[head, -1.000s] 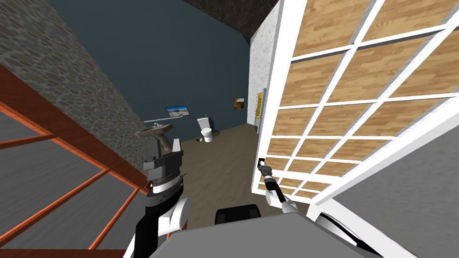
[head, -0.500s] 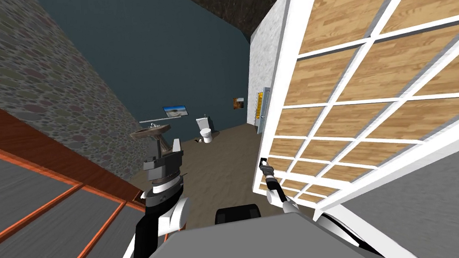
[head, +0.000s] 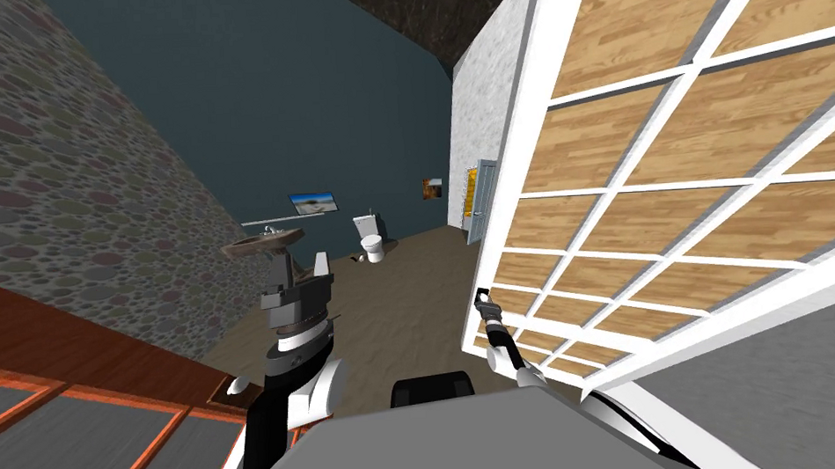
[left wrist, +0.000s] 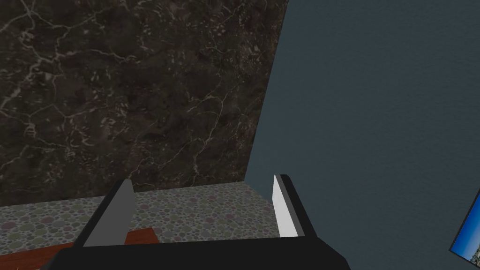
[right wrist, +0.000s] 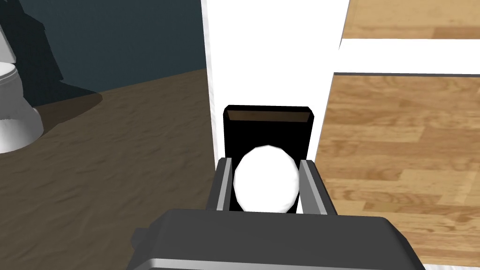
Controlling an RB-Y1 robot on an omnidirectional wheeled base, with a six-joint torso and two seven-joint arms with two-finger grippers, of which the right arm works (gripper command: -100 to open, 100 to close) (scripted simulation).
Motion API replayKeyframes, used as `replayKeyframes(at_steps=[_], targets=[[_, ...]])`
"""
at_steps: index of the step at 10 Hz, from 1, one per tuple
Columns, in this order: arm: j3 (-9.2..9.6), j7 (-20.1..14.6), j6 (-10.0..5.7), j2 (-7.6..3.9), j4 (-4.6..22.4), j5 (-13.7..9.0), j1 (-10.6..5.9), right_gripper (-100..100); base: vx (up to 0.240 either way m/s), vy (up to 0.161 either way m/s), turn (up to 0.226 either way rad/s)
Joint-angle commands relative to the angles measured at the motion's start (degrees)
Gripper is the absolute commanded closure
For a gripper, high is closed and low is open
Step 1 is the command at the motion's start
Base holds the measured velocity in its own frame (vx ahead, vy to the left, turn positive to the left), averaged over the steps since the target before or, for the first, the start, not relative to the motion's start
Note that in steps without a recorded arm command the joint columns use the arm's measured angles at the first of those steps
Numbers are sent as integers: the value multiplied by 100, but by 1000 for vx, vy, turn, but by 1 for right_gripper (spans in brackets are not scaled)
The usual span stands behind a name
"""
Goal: Push the door open
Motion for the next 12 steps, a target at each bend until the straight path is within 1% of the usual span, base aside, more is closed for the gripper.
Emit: replayKeyframes(at_steps=[1,4,5,6,7,8,9,10,11,12], targets=[[-75,6,-46,-19,57,-44,-29,100,186,16,-37],[-260,73,-89,-37,120,-161,-32,100,208,26,-47],[-260,73,-89,-37,120,-161,-32,100,129,-12,-14],[-391,120,-119,-50,164,-243,-35,100,186,34,-44],[-421,131,-126,-52,174,-262,-35,100,214,29,-61],[-506,162,-146,-61,203,-315,-37,100,213,25,-51],[-552,178,-157,-65,219,-344,-38,100,205,27,-54],[-552,178,-157,-65,219,-344,-38,100,140,11,-43],[-617,202,-172,-71,240,-385,-39,100,176,-13,-28],[-567,166,-176,-50,285,-355,-45,100,93,-10,-11]])
